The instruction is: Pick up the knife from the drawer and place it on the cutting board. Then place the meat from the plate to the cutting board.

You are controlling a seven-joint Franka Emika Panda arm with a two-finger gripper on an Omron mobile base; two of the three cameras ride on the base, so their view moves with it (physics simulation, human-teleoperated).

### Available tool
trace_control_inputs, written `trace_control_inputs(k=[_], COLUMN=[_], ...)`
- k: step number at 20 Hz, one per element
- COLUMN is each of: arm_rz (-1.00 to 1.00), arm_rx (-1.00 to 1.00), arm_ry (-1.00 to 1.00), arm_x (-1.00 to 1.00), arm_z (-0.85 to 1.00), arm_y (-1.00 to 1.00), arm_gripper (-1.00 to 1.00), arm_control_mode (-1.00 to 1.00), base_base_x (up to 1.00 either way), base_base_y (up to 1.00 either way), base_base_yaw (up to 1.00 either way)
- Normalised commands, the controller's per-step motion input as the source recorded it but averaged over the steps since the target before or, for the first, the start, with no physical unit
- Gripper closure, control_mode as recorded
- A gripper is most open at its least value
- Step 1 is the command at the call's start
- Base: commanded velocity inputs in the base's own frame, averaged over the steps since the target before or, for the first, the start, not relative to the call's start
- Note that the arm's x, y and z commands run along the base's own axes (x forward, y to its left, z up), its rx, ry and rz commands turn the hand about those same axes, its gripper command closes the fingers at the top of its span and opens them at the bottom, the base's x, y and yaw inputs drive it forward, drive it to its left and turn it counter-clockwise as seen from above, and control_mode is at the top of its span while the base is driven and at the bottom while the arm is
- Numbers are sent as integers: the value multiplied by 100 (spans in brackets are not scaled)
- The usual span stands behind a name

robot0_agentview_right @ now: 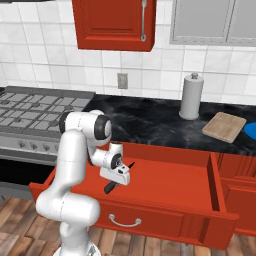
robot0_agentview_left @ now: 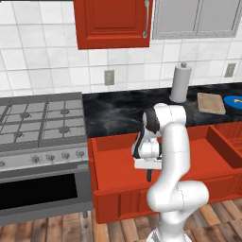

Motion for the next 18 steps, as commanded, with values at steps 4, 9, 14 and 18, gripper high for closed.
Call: trace_control_inputs(k=[4, 9, 14, 18], arm_rz=[0, -5, -11, -14], arm_rx=[0, 0, 0, -1], arm_ry=[5, 0, 3, 0], arm_x=[-8, -9, -9, 0], arm_z=[-38, 3, 42, 73], arm_y=[0, -21, -36, -5], arm_gripper=[100, 100, 100, 100], arm_control_mode=[-100, -100, -100, -100], base_base_x=[0, 0, 0, 0], base_base_y=[0, 0, 0, 0], base_base_yaw=[0, 0, 0, 0])
